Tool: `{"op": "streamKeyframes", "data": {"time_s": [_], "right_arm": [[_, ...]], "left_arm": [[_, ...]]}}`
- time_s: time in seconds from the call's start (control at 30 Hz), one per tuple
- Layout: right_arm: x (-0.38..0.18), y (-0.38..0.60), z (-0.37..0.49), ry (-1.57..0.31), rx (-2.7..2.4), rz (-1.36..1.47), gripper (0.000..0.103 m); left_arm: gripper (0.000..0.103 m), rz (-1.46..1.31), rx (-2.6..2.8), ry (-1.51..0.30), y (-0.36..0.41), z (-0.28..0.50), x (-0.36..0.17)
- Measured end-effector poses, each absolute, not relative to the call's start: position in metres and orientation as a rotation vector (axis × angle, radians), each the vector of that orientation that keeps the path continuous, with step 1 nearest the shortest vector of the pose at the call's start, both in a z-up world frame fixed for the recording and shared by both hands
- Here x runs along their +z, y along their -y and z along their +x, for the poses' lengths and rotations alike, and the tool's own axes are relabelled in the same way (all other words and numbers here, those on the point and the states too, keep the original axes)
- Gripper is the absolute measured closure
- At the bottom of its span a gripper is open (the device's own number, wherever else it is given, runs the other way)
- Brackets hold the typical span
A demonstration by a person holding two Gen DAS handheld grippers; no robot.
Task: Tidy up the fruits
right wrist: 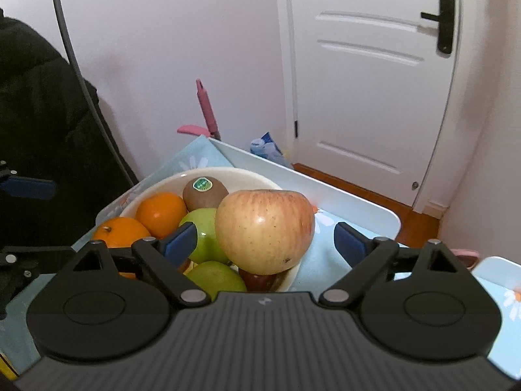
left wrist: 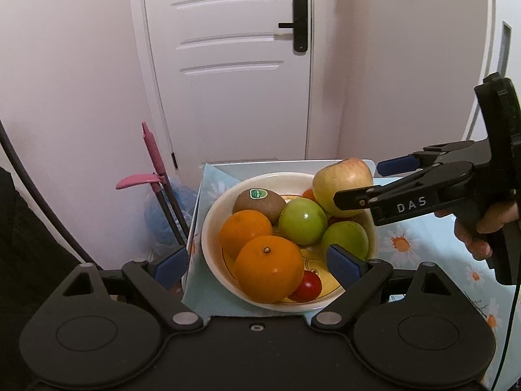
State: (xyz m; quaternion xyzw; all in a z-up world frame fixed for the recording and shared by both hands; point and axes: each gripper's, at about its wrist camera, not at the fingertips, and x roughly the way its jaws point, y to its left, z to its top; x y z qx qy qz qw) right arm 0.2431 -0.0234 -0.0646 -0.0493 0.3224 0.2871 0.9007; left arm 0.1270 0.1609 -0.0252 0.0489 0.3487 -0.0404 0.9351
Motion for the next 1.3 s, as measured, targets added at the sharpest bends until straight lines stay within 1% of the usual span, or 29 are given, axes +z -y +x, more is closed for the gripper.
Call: {"op": "streamKeyframes", "data": {"time_s": [0.33,0.73,0.9,1.03,1.13,1.3], "right_arm": [[-0.015,0.057,0.184,-0.612,0.468,-0.07,0.0],[0.056,0.134,0.09,-0.611,0.165,0.012,0.0],[0.066,0.157,0.054,-0.621,0.075,-0.007,0.0],[0.066,0.169,0.03,-0.618,0.032,-0.01,0.0],[0.063,0.176,0.014,-0.602,0.012,0.007,0.0],[0.058,0.184,0.001,-0.617,-0.011,0.021,0.0]], "left_arm": [[0.009,0.109,-0.146,-0.657,-0.152,0.114,-0.002],[0.009,0.058,-0.171,-0.584,-0.103,0.074,0.053],[0.009,0.024,-0.151,-0.555,-0.083,0.05,0.067],[0.008,0.01,-0.147,-0.551,-0.07,0.037,0.068],[0.003,0.018,-0.136,-0.546,-0.06,0.026,0.066],[0.0,0.032,-0.121,-0.565,-0.049,0.015,0.06]]}}
